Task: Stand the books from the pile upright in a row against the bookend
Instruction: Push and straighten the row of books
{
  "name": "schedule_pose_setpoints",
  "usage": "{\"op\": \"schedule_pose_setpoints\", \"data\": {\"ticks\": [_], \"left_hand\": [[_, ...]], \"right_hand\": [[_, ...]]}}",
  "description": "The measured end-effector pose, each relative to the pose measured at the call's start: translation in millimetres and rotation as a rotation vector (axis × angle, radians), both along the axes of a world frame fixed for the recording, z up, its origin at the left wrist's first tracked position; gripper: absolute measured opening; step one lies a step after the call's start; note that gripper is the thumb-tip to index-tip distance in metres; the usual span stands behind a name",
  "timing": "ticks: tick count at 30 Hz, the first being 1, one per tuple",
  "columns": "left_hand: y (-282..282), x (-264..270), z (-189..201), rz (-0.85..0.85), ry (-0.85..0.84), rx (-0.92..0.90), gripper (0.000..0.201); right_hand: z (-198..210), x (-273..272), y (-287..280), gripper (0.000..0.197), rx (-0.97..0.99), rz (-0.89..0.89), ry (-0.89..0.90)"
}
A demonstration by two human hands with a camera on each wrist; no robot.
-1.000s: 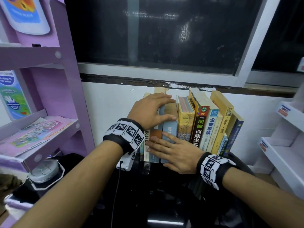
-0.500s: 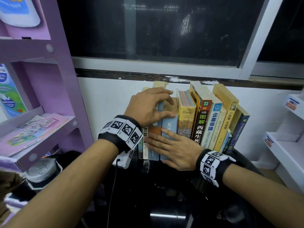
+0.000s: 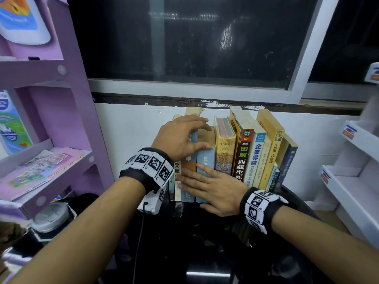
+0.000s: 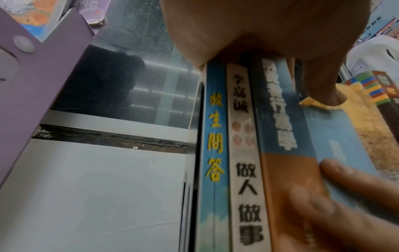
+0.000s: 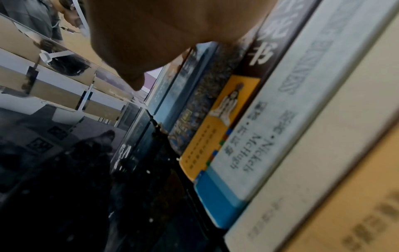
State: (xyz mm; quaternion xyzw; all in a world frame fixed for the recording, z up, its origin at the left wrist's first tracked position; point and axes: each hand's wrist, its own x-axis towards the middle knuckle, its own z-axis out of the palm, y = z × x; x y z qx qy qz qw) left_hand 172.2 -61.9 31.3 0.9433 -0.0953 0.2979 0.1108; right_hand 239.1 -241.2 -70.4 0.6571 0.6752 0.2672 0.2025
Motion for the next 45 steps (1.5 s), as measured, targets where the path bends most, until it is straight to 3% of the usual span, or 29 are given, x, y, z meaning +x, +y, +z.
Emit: {"op": "schedule_pose_setpoints", "data": {"ticks": [7,16,22,28,45], "left_hand": [[-26,-1,16,-0.022,-0.006,0.078,0.051],[-80,19,13,-0.212,0.13,-0.179,0.061],[-80,42,4,-0.184,0.151,-0.22,0.063],[-73,50,6,-0.266,0.208,-0.329,0.058],[-69,55,6,-0.292,0.206,-0.229,0.057]], "right_hand": [[6,2,-38,0.069,0.033,-0.046,-0.008],[12,18,-61,0.068,0.066,-0.069,-0.037],[11,27,-66,0.07,0.071,-0.026,-0.051],[6,33,-66,0.071,0.037,-0.029,-0.05],[5,33,-62,0.071,0.044,-0.048,-0.044]]}}
